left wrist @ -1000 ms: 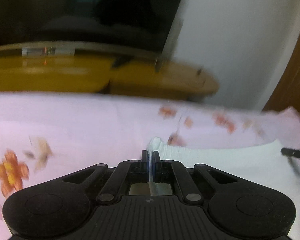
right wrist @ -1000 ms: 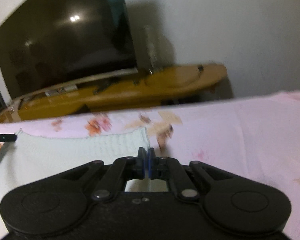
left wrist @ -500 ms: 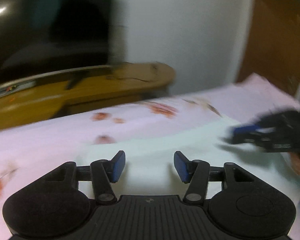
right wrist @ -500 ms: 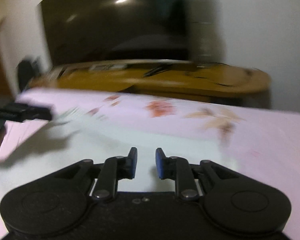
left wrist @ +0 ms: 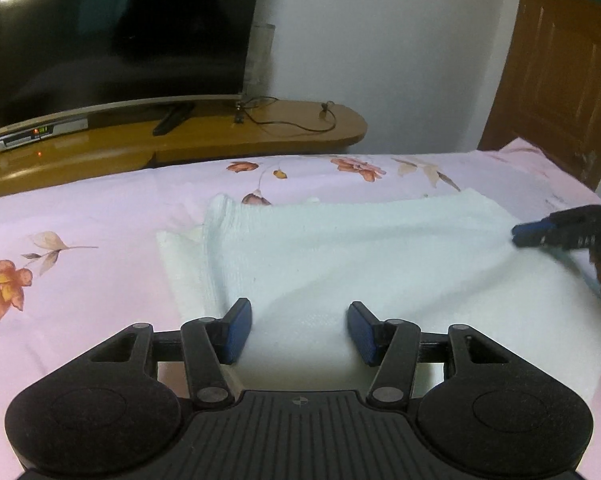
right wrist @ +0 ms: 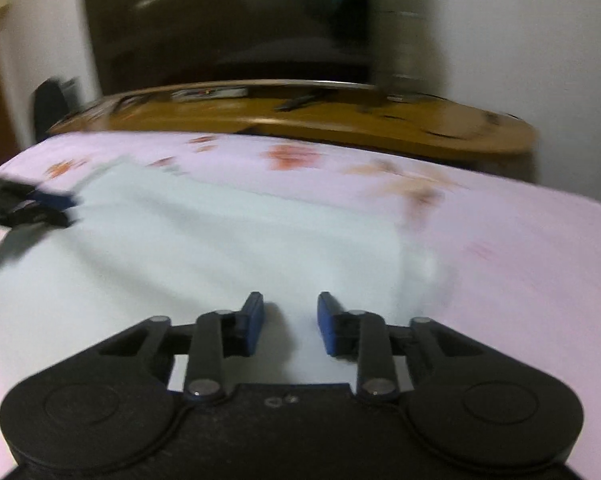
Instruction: Fold small clothes
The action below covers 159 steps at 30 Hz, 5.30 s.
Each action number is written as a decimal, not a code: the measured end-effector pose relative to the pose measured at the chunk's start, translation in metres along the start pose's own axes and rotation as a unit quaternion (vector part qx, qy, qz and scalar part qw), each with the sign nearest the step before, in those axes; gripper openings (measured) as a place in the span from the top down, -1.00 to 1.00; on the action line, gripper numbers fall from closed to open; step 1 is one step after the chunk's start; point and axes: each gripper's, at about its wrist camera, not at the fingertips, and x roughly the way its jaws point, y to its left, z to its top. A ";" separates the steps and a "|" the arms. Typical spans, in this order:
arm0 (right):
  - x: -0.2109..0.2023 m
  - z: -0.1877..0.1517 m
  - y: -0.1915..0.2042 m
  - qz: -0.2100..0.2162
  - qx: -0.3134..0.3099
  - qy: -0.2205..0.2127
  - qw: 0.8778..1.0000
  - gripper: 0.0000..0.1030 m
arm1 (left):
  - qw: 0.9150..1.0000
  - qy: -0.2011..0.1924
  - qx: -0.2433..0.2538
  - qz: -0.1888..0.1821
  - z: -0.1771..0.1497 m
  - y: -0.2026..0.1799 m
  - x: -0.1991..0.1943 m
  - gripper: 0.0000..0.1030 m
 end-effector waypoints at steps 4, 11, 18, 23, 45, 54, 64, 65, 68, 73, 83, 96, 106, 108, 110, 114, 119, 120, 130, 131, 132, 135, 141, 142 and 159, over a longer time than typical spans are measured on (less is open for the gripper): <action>-0.013 0.002 -0.011 -0.009 0.051 -0.010 0.999 0.42 | 1.000 -0.005 -0.001 0.019 0.015 -0.009 0.001 -0.05; 0.025 0.047 0.059 0.000 0.008 -0.012 1.000 0.35 | 1.000 0.029 0.001 0.011 0.058 -0.039 0.053 -0.05; 0.048 0.035 0.056 -0.059 -0.006 0.023 0.998 0.29 | 0.998 0.016 0.006 0.056 0.031 -0.010 0.039 -0.05; 0.005 0.024 0.013 -0.092 0.051 0.018 0.994 0.32 | 0.997 0.005 0.008 0.081 0.033 -0.012 -0.002 -0.05; -0.031 -0.026 0.063 -0.057 0.000 0.040 0.998 0.42 | 0.996 0.039 0.025 0.081 -0.033 -0.081 -0.032 -0.36; -0.074 -0.028 0.112 0.014 0.040 -0.012 0.999 0.30 | 0.997 0.008 -0.007 0.080 -0.046 -0.122 -0.078 -0.36; -0.043 -0.064 0.173 -0.019 0.023 0.023 0.999 0.39 | 0.985 0.004 -0.101 0.142 -0.087 -0.123 -0.082 -0.36; -0.048 -0.067 0.167 -0.020 0.027 0.024 0.999 0.39 | 0.985 0.005 -0.100 0.142 -0.089 -0.120 -0.085 -0.36; -0.065 -0.079 0.144 -0.042 0.025 0.023 0.999 0.40 | 0.985 0.008 -0.095 0.146 -0.095 -0.112 -0.094 -0.36; -0.089 -0.099 0.103 -0.053 0.049 0.018 0.997 0.47 | 0.985 0.013 -0.077 0.155 -0.097 -0.116 -0.101 -0.36; -0.084 -0.082 0.121 -0.092 0.075 0.002 0.993 0.35 | 0.975 0.028 -0.061 0.210 -0.075 -0.170 -0.059 -0.55; -0.097 -0.079 0.068 -0.105 0.151 -0.046 0.982 0.43 | 0.972 -0.054 -0.129 0.191 -0.058 -0.091 -0.082 -0.68; -0.042 -0.049 0.031 -0.174 0.210 -0.021 0.962 0.83 | 0.973 0.004 -0.125 0.194 -0.053 -0.049 -0.028 -0.68; -0.037 -0.057 0.023 -0.178 0.226 0.000 0.958 0.87 | 0.974 0.004 -0.118 0.195 -0.055 -0.050 -0.028 -0.68; -0.046 -0.061 0.023 -0.171 0.227 -0.011 0.959 0.86 | 0.974 0.007 -0.118 0.195 -0.053 -0.048 -0.028 -0.68; -0.074 -0.059 0.040 -0.137 0.191 -0.088 0.968 0.60 | 0.970 0.005 -0.117 0.214 -0.054 -0.053 -0.027 -0.86; -0.047 -0.059 0.047 -0.126 0.151 -0.014 0.980 0.56 | 0.958 0.035 -0.132 0.254 -0.047 -0.059 -0.030 -0.92; -0.050 -0.056 0.047 -0.124 0.150 -0.015 0.981 0.57 | 0.953 0.044 -0.130 0.269 -0.043 -0.064 -0.034 -0.92; -0.083 -0.051 0.054 -0.066 0.107 -0.071 0.989 -0.26 | 0.932 0.049 -0.118 0.339 -0.044 -0.107 -0.067 -0.98; -0.085 -0.050 0.055 -0.064 0.105 -0.073 0.990 -0.26 | 0.932 0.048 -0.121 0.339 -0.045 -0.110 -0.070 -0.98; -0.084 -0.048 0.054 -0.063 0.105 -0.073 0.990 -0.26 | 0.931 0.047 -0.122 0.339 -0.047 -0.112 -0.072 -0.98; -0.086 -0.047 0.052 -0.056 0.105 -0.076 0.990 -0.11 | 0.932 0.044 -0.134 0.335 -0.054 -0.117 -0.079 -0.98; -0.089 -0.048 0.059 -0.027 0.105 -0.077 0.991 0.94 | 0.921 -0.043 -0.329 0.203 -0.101 -0.108 -0.127 -0.22; -0.090 -0.050 0.062 -0.026 0.102 -0.077 0.992 0.94 | 0.907 -0.051 -0.382 0.171 -0.113 -0.100 -0.130 -0.11; -0.069 -0.030 0.105 0.029 0.099 -0.058 0.993 0.93 | 0.834 -0.154 -0.527 0.056 -0.138 -0.049 -0.082 0.77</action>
